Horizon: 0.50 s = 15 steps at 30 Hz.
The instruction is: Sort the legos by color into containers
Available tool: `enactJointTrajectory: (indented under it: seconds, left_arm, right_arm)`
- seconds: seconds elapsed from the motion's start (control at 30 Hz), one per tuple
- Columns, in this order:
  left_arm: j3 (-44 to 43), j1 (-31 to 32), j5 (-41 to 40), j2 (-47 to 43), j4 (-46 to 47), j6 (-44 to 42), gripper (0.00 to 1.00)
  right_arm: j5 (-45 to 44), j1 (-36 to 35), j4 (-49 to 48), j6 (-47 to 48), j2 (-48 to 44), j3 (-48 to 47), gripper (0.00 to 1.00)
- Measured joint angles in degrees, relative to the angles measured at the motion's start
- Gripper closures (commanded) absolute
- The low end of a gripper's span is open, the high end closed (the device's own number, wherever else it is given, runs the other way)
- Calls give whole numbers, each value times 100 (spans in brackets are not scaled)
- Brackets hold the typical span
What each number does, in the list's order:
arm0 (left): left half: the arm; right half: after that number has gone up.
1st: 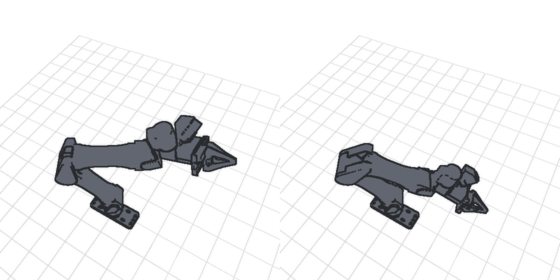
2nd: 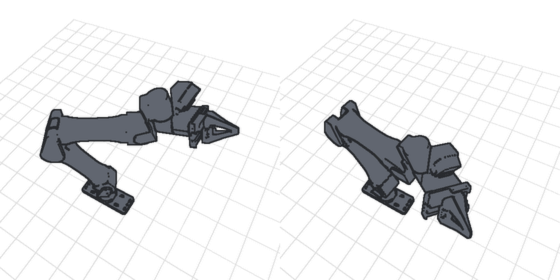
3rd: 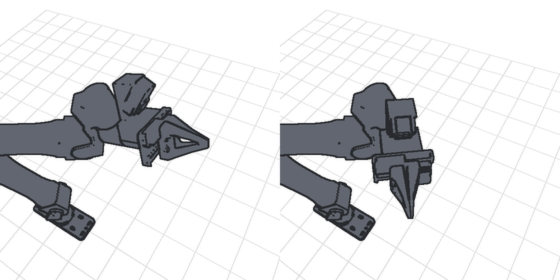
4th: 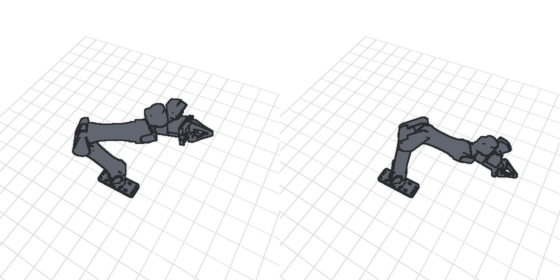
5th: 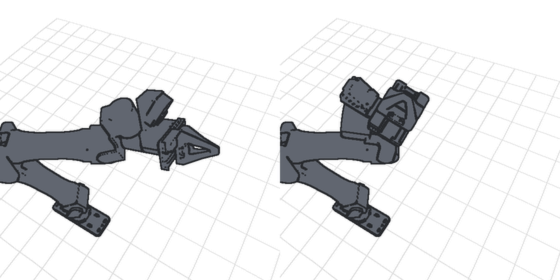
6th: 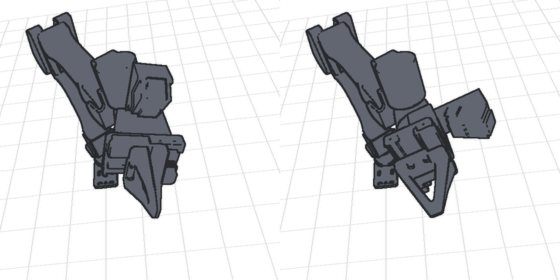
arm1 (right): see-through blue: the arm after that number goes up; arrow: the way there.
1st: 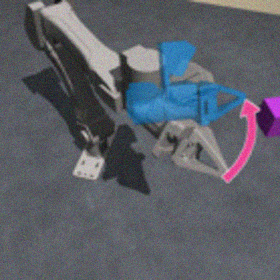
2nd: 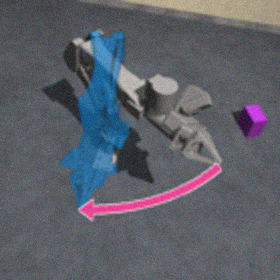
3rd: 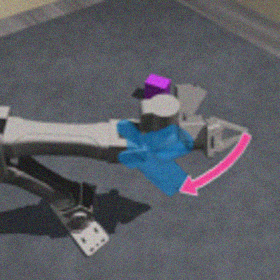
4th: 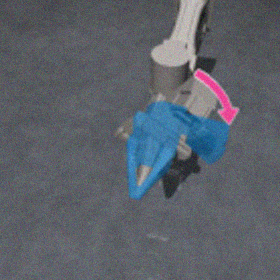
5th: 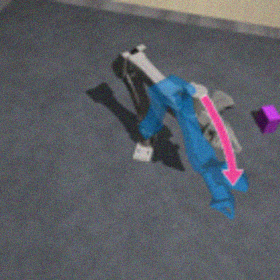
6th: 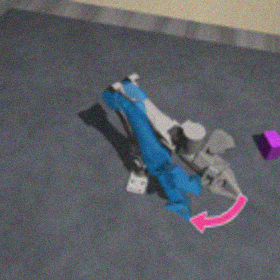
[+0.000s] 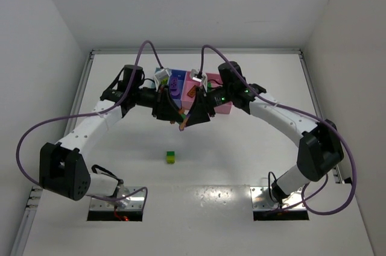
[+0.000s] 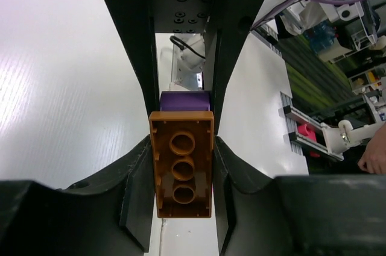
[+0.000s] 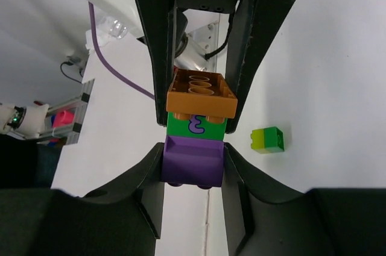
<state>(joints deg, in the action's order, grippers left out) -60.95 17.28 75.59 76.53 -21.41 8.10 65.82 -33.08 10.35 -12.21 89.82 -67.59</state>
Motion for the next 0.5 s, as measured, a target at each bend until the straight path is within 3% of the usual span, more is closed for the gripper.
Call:
enactJointTrajectory:
  seconds: [0.2, 0.37, 0.5]
  left_arm:
    - [-76, -98, -149, 4, -85, -63, 100]
    - [-710, -927, -494, 24, -81, -55, 100]
    - [-837, -1403, -1292, -177, 247, 127, 100]
  right_arm:
    - [-79, 79, 238, 468, -26, 31, 99]
    - [-385, 227, 841, 907, -216, 389, 100]
    - [-925, 256, 802, 894, -52, 297, 100]
